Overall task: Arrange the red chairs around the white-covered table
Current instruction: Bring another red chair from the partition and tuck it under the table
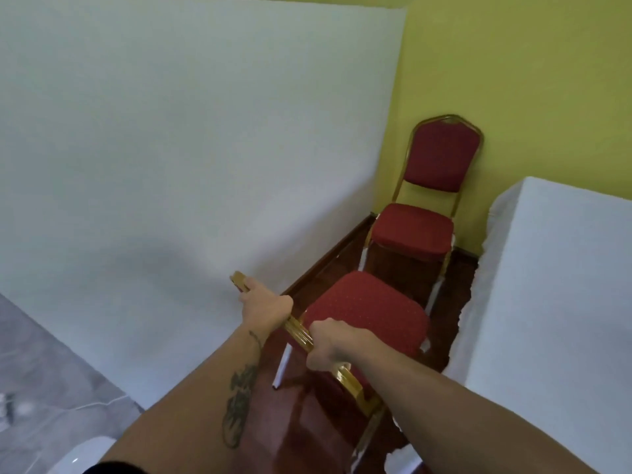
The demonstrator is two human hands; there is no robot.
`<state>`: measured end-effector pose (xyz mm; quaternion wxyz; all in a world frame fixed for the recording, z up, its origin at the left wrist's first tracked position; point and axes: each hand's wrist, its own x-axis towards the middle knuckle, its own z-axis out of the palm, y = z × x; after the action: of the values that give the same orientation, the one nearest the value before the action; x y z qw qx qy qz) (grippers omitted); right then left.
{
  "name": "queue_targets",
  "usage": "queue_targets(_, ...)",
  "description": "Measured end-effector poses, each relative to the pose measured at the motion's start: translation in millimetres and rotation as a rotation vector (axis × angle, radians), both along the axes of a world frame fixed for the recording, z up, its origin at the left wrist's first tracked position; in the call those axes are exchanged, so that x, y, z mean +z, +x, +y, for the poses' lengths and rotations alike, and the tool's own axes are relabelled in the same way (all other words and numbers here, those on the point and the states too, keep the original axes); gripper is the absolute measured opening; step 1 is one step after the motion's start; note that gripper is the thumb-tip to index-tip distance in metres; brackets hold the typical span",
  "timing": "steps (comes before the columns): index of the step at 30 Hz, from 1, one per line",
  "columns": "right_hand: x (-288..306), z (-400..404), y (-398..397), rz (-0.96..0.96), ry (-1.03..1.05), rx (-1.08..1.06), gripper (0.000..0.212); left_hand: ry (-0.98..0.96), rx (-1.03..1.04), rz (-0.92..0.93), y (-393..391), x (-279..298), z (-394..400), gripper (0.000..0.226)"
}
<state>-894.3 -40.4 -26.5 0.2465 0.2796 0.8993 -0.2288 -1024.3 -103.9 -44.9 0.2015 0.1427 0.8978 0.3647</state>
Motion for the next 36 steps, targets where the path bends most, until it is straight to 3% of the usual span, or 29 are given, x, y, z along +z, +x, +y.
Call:
queue_targets(2,-2,-1,-10,-0.004,-0.017,-0.023,0.019,-0.004,-0.063,-0.005,-16,-2,3,0.084)
queue_targets(5,-11,1,-22,0.028,-0.021,-0.063,0.013,0.020,-0.176,0.007,-34,-3,14,0.092)
queue_targets(9,-19,17,-28,0.022,-0.015,-0.087,0.041,0.041,-0.309,0.001,-45,-1,40,0.088)
queue_targets(12,-23,36,-30,0.020,-0.014,-0.167,0.035,0.032,-0.359,-0.001,-47,-1,64,0.098)
queue_targets(15,-29,53,-32,0.022,-0.043,-0.260,0.045,0.050,-0.410,-0.033,-55,-1,88,0.092)
queue_targets(19,-34,70,-33,0.018,-0.154,-0.380,0.076,0.024,-0.425,-0.064,-68,-4,116,0.091)
queue_targets(22,-35,73,-27,-0.021,-0.149,-0.394,0.087,0.066,-0.237,-0.148,-69,-8,138,0.103)
queue_targets(24,-35,73,-24,-0.029,-0.149,-0.415,0.086,0.102,-0.039,-0.259,-68,-10,152,0.092)
queue_targets(26,-34,75,-26,-0.043,-0.147,-0.421,0.081,0.096,0.008,-0.291,-72,-12,161,0.065)
queue_targets(32,-16,86,-50,-0.052,-0.119,-0.472,0.056,0.118,-0.199,-0.170,-95,-13,179,0.047)
queue_targets(36,-12,79,-65,-0.053,-0.074,-0.587,0.055,0.080,-0.307,-0.213,-112,-16,191,0.055)
